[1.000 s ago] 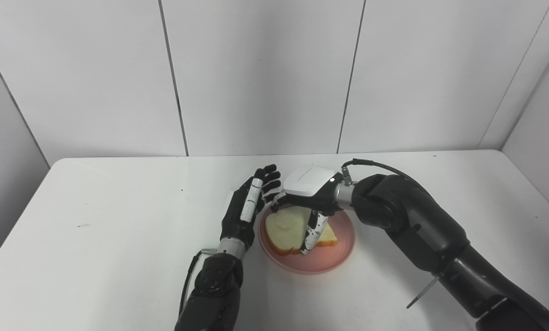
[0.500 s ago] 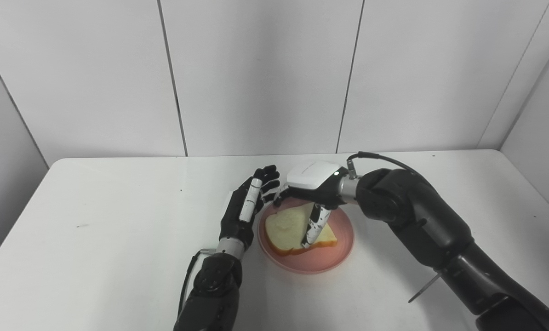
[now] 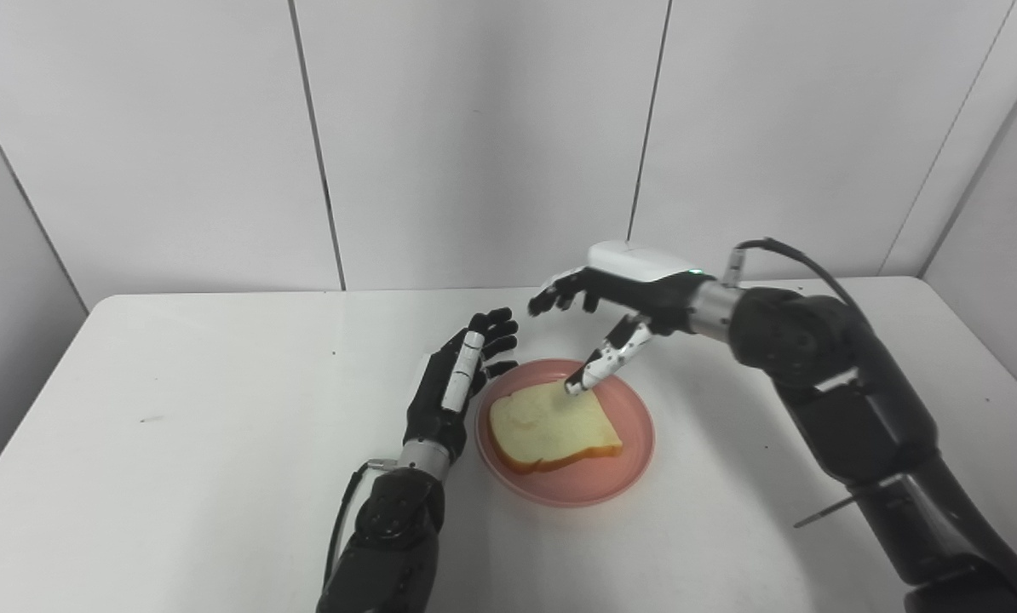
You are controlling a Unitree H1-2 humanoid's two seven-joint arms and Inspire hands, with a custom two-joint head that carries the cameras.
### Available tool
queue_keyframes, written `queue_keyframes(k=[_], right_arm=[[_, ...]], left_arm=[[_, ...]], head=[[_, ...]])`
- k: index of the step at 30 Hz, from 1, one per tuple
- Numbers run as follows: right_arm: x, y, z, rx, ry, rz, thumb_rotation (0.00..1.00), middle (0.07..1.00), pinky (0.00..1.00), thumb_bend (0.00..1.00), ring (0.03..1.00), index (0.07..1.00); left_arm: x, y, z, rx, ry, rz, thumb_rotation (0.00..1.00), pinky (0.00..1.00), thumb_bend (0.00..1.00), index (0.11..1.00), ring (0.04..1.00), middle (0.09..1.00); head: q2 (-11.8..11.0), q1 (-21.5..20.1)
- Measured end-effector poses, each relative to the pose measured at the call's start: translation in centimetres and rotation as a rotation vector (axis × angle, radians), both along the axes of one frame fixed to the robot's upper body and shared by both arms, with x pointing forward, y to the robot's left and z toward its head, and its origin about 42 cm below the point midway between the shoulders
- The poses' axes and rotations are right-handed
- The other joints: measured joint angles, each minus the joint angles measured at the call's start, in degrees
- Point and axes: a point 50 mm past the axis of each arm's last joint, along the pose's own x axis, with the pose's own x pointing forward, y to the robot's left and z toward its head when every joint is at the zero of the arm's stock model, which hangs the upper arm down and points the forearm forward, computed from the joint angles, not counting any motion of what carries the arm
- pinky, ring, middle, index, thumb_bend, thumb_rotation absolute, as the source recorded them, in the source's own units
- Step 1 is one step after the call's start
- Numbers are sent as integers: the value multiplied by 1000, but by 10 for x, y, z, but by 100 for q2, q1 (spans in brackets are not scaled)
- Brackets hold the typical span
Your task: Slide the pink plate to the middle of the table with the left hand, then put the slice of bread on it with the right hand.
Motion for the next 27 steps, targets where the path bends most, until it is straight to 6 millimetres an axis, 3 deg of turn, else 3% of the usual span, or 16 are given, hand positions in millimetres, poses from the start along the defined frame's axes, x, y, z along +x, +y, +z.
queue_keyframes(k=[3,5,6,9,12,15,18,21,27], right_arm=[[-3,-26,-34,185,35,-117,423,799,687,963,768,834],[-8,-36,-59,284,52,-202,531,840,727,894,814,889],[-11,-37,-72,336,51,-247,622,877,795,847,858,927],[-20,-27,-105,517,18,-397,700,906,864,805,900,954],[-28,-7,-129,849,16,-547,856,957,906,695,949,993],[-30,12,-141,1044,58,-590,915,976,930,749,971,1000],[-30,11,-145,1134,73,-630,921,948,917,829,946,987],[-31,7,-147,1194,76,-655,945,932,902,799,932,942],[-42,10,-163,1223,111,-689,949,926,883,767,915,918]], left_arm=[[1,3,0,-4,3,14,871,695,759,742,807,795],[1,5,0,-9,4,21,873,715,749,768,822,812],[2,6,0,-10,2,26,879,731,747,785,831,825],[3,9,0,-3,-1,32,881,753,740,799,842,839],[3,10,1,-5,-2,38,899,789,725,834,858,871],[2,12,2,-14,-2,51,917,805,708,860,875,895],[3,15,3,-16,0,70,921,831,719,877,890,910],[4,24,2,-14,2,99,922,876,729,895,939,935],[4,25,5,-13,7,108,917,890,725,890,948,935]], head=[[9,-35],[0,-35],[0,-35],[9,-35],[18,-79],[18,-79],[18,-79],[9,-79],[35,-79]])
